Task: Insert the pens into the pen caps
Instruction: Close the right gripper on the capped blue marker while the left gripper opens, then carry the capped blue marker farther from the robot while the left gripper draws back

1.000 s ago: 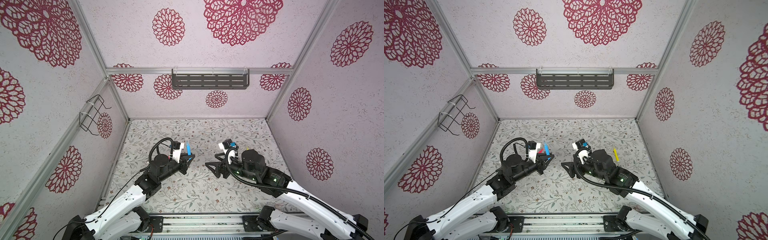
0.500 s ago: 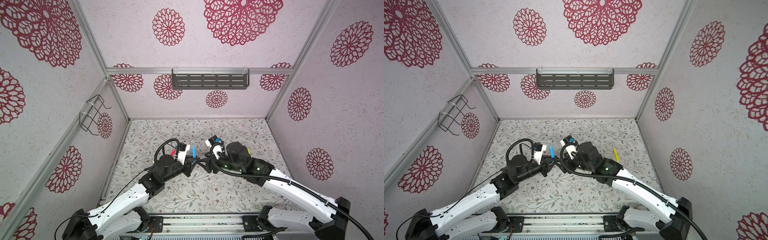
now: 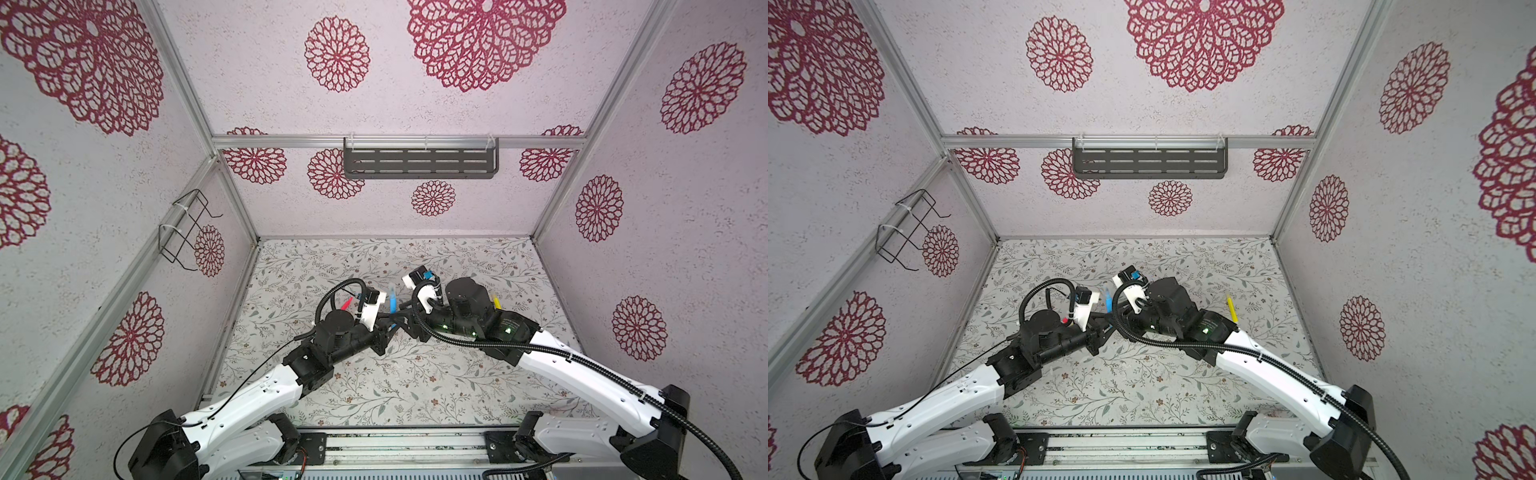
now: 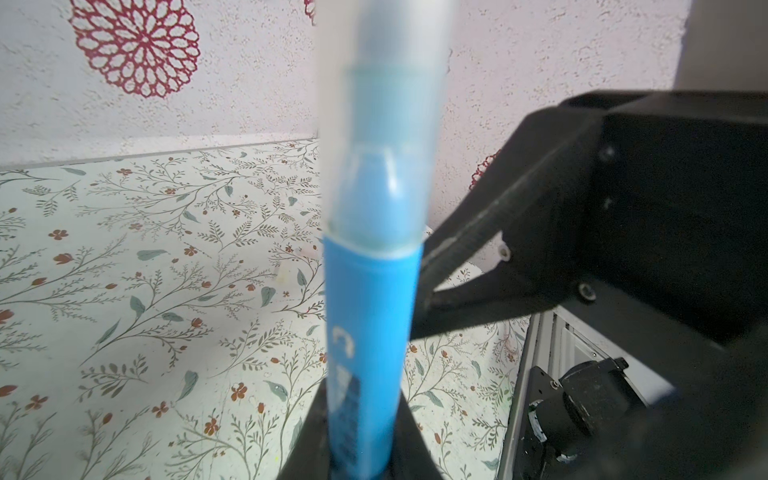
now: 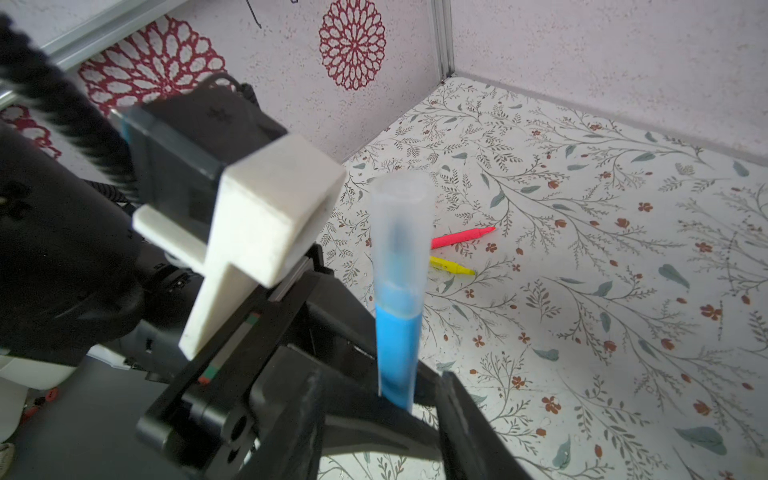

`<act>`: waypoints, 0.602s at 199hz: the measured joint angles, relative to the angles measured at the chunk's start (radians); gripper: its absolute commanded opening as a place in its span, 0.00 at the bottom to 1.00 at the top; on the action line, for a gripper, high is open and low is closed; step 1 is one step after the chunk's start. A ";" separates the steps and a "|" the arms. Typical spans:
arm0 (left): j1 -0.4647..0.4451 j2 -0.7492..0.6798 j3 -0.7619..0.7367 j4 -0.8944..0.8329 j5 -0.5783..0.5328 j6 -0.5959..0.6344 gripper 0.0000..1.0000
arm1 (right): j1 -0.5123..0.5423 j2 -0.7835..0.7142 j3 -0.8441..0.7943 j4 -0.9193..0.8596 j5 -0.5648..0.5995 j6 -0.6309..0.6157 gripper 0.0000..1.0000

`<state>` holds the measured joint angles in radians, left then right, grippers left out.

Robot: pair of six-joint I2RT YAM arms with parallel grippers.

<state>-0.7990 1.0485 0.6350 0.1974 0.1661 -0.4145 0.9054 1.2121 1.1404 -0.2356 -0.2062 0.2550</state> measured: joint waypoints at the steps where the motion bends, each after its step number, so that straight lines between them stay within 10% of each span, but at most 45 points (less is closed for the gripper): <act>1: 0.000 0.000 0.000 0.000 0.000 0.000 0.00 | 0.000 0.001 0.001 0.000 0.000 0.000 0.41; 101: -0.012 0.038 0.004 0.030 0.004 -0.005 0.00 | -0.004 0.025 -0.006 0.004 0.031 -0.007 0.00; 120: -0.013 0.045 0.008 0.030 0.003 -0.004 0.37 | -0.004 0.024 -0.006 -0.002 0.046 -0.007 0.00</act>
<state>-0.8124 1.0935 0.6434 0.2272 0.1692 -0.4187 0.9016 1.2358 1.1347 -0.2371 -0.1604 0.2481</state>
